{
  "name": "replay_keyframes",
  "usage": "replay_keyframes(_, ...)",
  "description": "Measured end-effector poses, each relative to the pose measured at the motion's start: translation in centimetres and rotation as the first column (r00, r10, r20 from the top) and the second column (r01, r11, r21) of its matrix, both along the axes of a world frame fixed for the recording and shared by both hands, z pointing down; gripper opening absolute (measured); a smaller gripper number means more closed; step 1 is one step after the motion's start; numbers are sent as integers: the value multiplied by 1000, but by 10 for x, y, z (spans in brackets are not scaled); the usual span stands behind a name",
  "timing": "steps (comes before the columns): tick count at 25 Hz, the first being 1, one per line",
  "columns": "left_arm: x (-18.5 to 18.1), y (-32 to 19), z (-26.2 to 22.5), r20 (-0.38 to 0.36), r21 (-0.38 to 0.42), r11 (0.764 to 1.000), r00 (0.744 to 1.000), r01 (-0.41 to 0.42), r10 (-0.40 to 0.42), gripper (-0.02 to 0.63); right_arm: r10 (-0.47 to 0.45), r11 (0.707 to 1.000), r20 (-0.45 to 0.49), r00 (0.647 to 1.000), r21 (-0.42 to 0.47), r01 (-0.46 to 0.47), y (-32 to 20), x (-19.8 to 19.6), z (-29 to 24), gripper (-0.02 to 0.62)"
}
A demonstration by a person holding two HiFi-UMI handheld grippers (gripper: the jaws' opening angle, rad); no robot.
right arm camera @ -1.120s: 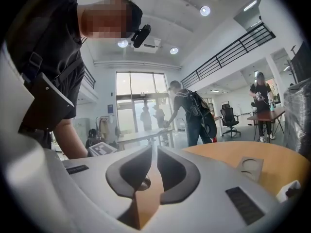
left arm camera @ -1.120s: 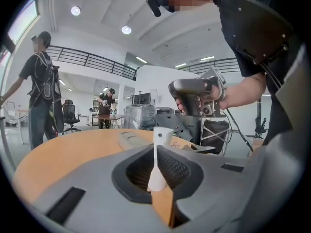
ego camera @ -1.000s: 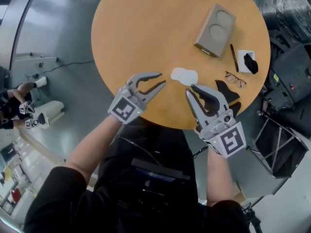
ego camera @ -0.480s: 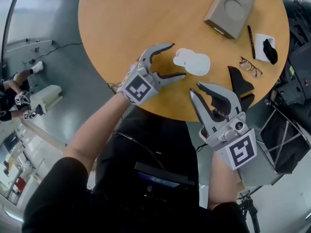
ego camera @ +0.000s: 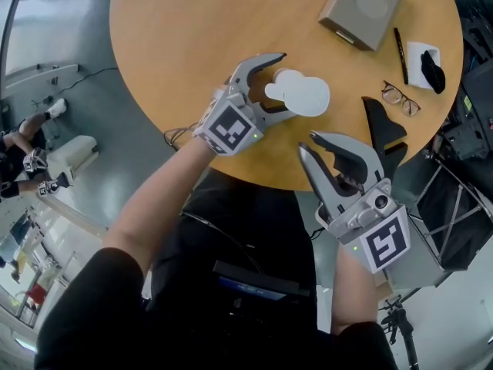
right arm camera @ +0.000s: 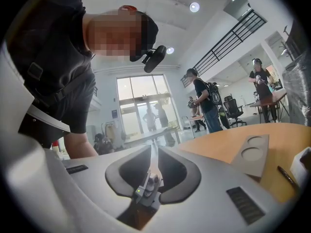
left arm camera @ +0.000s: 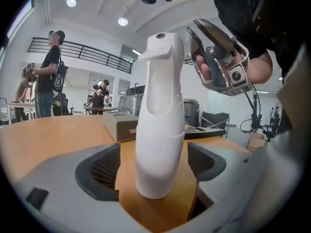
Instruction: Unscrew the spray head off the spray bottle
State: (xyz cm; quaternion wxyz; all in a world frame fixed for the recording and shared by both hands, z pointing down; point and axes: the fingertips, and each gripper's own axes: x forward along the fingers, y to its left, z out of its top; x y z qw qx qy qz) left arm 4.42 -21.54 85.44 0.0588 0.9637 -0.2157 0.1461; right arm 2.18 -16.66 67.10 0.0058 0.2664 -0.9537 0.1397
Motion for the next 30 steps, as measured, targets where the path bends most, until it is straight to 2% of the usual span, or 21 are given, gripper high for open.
replay_keyframes(3,7,-3,2,-6,-12,1000,1000,-5,5,446,6,1000,5,1000,-7,-6,1,5,3,61)
replay_keyframes(4,8,-3,4,1,-15,1000,1000,-7,7,425,7,1000,6,1000,-8,-7,1,7,3,61)
replay_keyframes(6,7,0,12,44,-20,1000,999,-8,8,323,9,1000,8,1000,-10,-9,2,10,3,61)
replay_keyframes(9,8,6,16,72,-22,999,997,-26,28,307,12,1000,5,1000,-12,-12,3,14,2,61)
replay_keyframes(12,12,11,6,49,-26,999,998,-45,46,305,17,1000,4,1000,-9,-17,4,18,-1,61)
replay_keyframes(15,16,16,-18,10,-20,998,998,-65,65,305,18,1000,1,1000,0,-18,5,19,-10,61)
replay_keyframes(22,8,24,-93,12,-3,997,997,-76,76,305,0,999,-4,1000,39,0,11,14,-58,61)
replay_keyframes(26,3,30,-148,-46,-24,995,995,-94,93,305,-21,997,-8,1000,70,21,18,7,-95,61)
replay_keyframes(30,-2,39,-201,-25,1,995,994,-103,103,305,-46,997,-15,999,66,47,27,0,-128,61)
